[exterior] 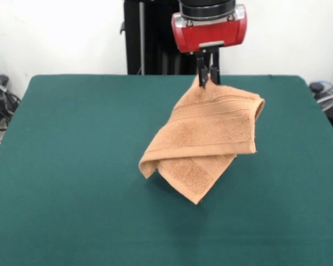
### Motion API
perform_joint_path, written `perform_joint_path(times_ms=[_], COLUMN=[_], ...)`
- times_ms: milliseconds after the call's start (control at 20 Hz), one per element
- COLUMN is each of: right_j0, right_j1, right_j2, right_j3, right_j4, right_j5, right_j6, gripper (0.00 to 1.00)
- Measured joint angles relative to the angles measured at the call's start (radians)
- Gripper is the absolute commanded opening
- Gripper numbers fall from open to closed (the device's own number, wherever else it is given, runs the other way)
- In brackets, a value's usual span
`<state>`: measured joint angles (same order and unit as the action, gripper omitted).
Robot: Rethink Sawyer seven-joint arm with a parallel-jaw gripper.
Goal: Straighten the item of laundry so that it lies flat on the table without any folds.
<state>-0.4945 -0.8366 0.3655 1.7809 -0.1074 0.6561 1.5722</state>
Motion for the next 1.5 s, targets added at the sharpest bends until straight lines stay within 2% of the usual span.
perform_joint_path(times_ms=[350,750,1500], right_j0=[0.013,0.039,0.039], right_j1=[-0.015,-0.075,-0.144], right_j2=[0.000,0.000,0.000], right_j3=[0.000,-0.004,0.003], right_j4=[0.011,0.034,0.094], right_j5=[0.001,0.058,0.078], right_j6=[0.000,0.000,0.000], gripper=[0.00,0.00,0.00])
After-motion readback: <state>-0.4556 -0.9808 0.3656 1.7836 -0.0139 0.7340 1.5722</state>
